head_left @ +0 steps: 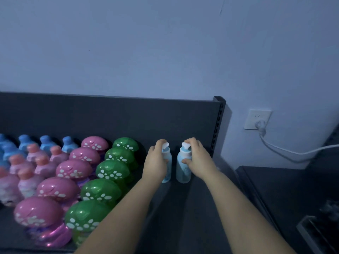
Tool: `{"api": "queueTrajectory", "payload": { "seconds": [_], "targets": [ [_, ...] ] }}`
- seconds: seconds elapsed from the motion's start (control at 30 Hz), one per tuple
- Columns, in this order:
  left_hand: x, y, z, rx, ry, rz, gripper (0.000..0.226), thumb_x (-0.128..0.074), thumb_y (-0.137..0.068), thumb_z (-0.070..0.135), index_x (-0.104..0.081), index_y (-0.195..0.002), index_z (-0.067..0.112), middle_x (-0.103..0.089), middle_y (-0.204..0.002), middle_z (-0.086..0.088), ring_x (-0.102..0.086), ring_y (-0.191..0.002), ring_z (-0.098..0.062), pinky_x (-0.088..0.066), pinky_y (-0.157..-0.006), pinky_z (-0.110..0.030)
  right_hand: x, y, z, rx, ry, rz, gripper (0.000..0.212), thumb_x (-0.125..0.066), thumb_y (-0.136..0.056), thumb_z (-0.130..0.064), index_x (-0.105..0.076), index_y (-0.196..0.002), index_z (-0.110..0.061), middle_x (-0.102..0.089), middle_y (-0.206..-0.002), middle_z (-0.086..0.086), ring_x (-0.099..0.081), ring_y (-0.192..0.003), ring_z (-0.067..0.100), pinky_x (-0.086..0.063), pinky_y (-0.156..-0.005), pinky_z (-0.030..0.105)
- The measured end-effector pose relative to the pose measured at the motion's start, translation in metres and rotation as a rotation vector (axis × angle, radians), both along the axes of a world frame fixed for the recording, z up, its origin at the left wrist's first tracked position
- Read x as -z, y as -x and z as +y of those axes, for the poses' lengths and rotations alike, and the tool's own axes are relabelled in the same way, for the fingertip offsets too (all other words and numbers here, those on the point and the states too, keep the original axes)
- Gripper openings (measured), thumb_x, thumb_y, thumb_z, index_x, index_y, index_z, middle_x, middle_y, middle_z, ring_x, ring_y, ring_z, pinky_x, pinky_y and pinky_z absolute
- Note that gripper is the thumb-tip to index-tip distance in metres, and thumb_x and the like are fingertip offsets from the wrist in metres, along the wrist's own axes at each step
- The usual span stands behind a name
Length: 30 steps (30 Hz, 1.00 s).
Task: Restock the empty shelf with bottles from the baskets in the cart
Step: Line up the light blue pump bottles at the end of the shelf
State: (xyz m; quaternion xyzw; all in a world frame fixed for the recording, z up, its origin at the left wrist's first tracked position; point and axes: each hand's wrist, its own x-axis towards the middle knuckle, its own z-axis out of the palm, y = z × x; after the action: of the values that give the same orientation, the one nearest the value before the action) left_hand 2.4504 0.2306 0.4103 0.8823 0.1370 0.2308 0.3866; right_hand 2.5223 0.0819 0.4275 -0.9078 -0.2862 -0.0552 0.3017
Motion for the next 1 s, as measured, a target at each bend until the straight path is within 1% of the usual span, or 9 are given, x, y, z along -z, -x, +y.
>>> {"api": "queueTrajectory", "payload": {
  "seconds": [0.07, 0.1, 0.27, 0.43, 0.5, 0.67, 0.7, 0.8, 1.0],
  "targets": [
    [0.000, -0.005, 0.003, -0.006, 0.005, -0.009, 0.048, -0.047, -0.091, 0.003, -0.040, -0.128, 0.034, -0.044, -0.115, 0.002, -0.047, -0.080, -0.004, -0.032, -0.064, -0.012, 0.000, -0.005, 0.002, 0.015, -0.005, 0.011, 0.051, -0.070, -0.088, -0.012, -0.039, -0.126, -0.026, -0.044, -0.132, -0.002, -0.053, -0.105, 0.020, -0.045, -0.086, 0.032],
    [0.000, -0.007, 0.004, -0.006, 0.023, -0.008, 0.048, -0.046, -0.091, 0.004, -0.040, -0.128, 0.034, -0.044, -0.116, 0.002, -0.047, -0.081, -0.005, -0.033, -0.064, -0.013, 0.001, -0.006, 0.004, 0.022, -0.008, 0.013, 0.052, -0.070, -0.088, -0.012, -0.038, -0.127, -0.026, -0.043, -0.132, -0.002, -0.053, -0.106, 0.020, -0.045, -0.087, 0.032],
    [0.000, -0.017, 0.012, -0.046, 0.017, 0.017, 0.055, -0.055, -0.088, 0.003, -0.038, -0.131, 0.032, -0.048, -0.121, -0.001, -0.053, -0.091, -0.017, -0.042, -0.074, -0.027, 0.004, -0.012, 0.009, 0.047, -0.035, 0.004, 0.056, -0.071, -0.088, -0.014, -0.039, -0.132, -0.025, -0.044, -0.134, -0.003, -0.053, -0.110, 0.020, -0.048, -0.091, 0.033],
    [0.002, -0.022, 0.018, -0.036, -0.006, 0.025, 0.055, -0.054, -0.090, 0.003, -0.036, -0.134, 0.031, -0.048, -0.120, -0.003, -0.053, -0.089, -0.017, -0.041, -0.075, -0.028, 0.004, -0.016, 0.013, 0.049, -0.043, 0.003, 0.056, -0.071, -0.088, -0.014, -0.039, -0.132, -0.025, -0.044, -0.134, -0.003, -0.053, -0.111, 0.020, -0.048, -0.092, 0.035],
    [0.001, -0.024, 0.020, -0.029, -0.004, 0.038, 0.056, -0.052, -0.090, 0.002, -0.035, -0.135, 0.031, -0.049, -0.119, -0.004, -0.052, -0.088, -0.017, -0.039, -0.074, -0.027, 0.005, -0.018, 0.011, 0.038, -0.055, 0.013, 0.056, -0.070, -0.089, -0.013, -0.038, -0.133, -0.025, -0.044, -0.136, -0.003, -0.053, -0.112, 0.019, -0.047, -0.092, 0.033],
    [-0.003, -0.031, 0.022, -0.024, 0.009, 0.071, 0.057, -0.050, -0.089, -0.002, -0.033, -0.138, 0.023, -0.046, -0.133, -0.005, -0.050, -0.094, -0.016, -0.039, -0.078, -0.027, 0.006, -0.025, 0.009, 0.017, -0.061, 0.035, 0.057, -0.067, -0.090, -0.009, -0.037, -0.135, -0.026, -0.042, -0.139, -0.004, -0.052, -0.113, 0.018, -0.043, -0.090, 0.027],
    [-0.004, -0.032, 0.023, -0.024, 0.006, 0.074, 0.058, -0.049, -0.089, -0.002, -0.033, -0.138, 0.023, -0.046, -0.132, -0.006, -0.050, -0.094, -0.017, -0.039, -0.078, -0.027, 0.006, -0.026, 0.010, 0.016, -0.062, 0.033, 0.057, -0.067, -0.090, -0.008, -0.037, -0.135, -0.026, -0.042, -0.139, -0.004, -0.052, -0.113, 0.018, -0.042, -0.089, 0.027],
    [-0.005, -0.034, 0.027, -0.012, 0.004, 0.079, 0.056, -0.048, -0.088, -0.002, -0.033, -0.136, 0.023, -0.048, -0.123, -0.006, -0.051, -0.089, -0.018, -0.039, -0.073, -0.027, 0.009, -0.028, 0.012, 0.014, -0.069, 0.017, 0.057, -0.067, -0.090, -0.009, -0.037, -0.135, -0.026, -0.042, -0.140, -0.005, -0.051, -0.115, 0.018, -0.042, -0.090, 0.026],
    [-0.002, -0.038, 0.025, -0.014, 0.009, 0.053, 0.055, -0.047, -0.088, -0.004, -0.036, -0.134, 0.024, -0.044, -0.114, 0.001, -0.050, -0.084, -0.017, -0.037, -0.069, -0.025, 0.013, -0.032, 0.011, 0.005, -0.092, 0.016, 0.059, -0.068, -0.090, -0.011, -0.036, -0.136, -0.028, -0.041, -0.140, -0.006, -0.049, -0.119, 0.016, -0.043, -0.094, 0.027]
  ]
}}
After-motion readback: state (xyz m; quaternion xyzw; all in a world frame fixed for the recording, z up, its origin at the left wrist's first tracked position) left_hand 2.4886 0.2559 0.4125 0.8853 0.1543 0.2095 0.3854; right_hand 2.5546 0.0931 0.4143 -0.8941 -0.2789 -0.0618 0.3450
